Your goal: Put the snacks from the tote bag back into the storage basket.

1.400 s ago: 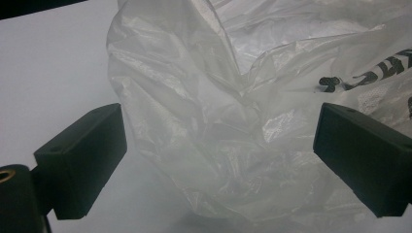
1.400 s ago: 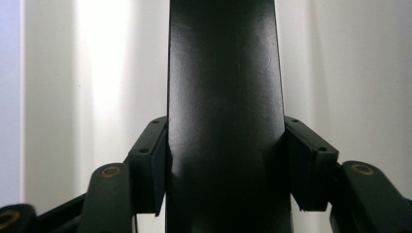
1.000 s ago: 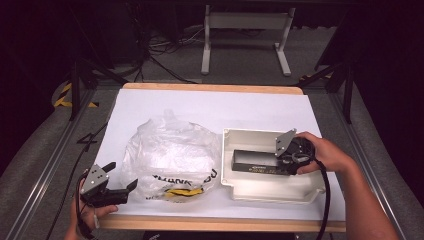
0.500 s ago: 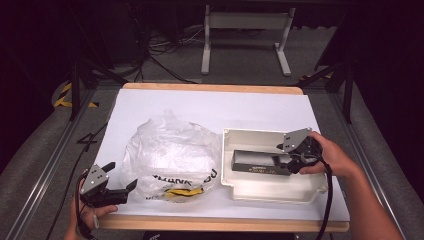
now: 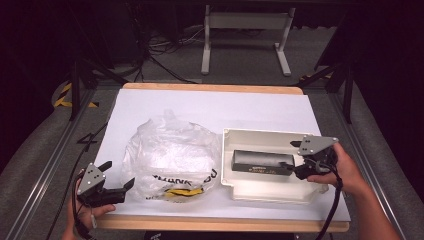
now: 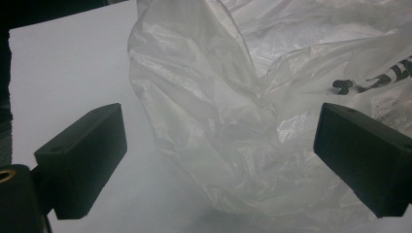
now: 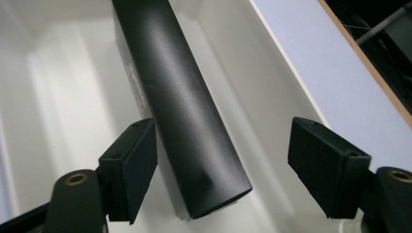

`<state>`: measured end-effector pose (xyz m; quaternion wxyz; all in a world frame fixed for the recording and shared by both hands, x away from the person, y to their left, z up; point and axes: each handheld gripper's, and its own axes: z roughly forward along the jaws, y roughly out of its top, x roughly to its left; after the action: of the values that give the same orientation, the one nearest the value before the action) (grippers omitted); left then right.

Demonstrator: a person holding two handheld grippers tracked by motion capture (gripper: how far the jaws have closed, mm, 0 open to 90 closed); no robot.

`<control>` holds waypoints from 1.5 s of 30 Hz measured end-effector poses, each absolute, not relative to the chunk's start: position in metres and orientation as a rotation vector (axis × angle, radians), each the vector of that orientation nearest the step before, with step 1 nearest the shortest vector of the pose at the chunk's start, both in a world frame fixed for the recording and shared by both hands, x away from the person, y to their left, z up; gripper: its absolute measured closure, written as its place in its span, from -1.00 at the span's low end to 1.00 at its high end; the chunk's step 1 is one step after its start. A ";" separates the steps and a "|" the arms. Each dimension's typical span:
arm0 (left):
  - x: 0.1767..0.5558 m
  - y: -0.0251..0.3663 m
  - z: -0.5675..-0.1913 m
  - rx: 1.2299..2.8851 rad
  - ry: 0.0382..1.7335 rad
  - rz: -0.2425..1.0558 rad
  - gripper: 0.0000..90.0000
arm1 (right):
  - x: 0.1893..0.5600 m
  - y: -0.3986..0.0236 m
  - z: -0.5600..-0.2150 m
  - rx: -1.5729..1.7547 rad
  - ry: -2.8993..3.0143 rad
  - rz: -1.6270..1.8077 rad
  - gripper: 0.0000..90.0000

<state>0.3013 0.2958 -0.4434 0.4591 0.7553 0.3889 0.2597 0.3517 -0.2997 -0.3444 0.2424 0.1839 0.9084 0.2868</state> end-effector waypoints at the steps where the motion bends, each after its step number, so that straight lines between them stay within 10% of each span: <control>1: 0.301 0.296 -0.443 1.859 0.960 0.637 -0.87 | 0.349 -0.302 -0.345 0.513 2.472 0.795 -0.41; 45: 0.307 0.288 -0.447 1.880 0.947 0.622 -0.87 | 0.260 -0.376 -0.390 0.993 1.990 1.010 -0.80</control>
<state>0.3067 0.2880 -0.4471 0.4560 0.7623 0.3839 0.2523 0.2598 -0.3759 -0.3897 0.3426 0.3819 0.7653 0.3886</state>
